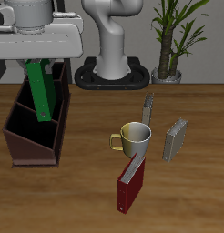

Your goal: Place the green book into the right desk caddy's right compartment

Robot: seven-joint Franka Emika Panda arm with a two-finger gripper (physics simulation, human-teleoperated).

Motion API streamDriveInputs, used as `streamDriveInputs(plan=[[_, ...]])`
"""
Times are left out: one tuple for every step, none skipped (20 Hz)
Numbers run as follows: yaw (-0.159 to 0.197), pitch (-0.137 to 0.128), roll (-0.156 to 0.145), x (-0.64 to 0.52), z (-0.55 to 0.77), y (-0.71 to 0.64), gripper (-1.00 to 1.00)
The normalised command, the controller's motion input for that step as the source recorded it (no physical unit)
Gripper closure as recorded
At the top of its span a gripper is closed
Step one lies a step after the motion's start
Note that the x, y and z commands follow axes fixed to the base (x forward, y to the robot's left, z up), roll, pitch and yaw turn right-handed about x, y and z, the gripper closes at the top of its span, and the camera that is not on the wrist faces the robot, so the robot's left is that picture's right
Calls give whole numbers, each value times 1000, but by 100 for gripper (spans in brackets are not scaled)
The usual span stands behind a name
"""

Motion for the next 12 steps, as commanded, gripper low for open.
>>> streamDriveInputs(plan=[[-24, -27, -75, -441, 153, -152, 100], [129, -84, -36, -369, 186, -160, 100], [-50, -53, -3, -569, 239, 14, 100], [13, -60, -108, -470, 229, -148, 100], [56, -45, -22, -388, 224, -179, 100], [102, -162, -82, -629, 327, 27, 100], [-31, -8, -49, -478, 166, -101, 100], [77, -43, 22, -544, 206, 94, 100], [108, -77, -25, -525, 174, 0, 100], [46, 4, -44, -471, 105, -8, 100], [86, 2, -1, -636, 156, 186, 100], [39, -96, 17, -584, 204, 62, 100]])
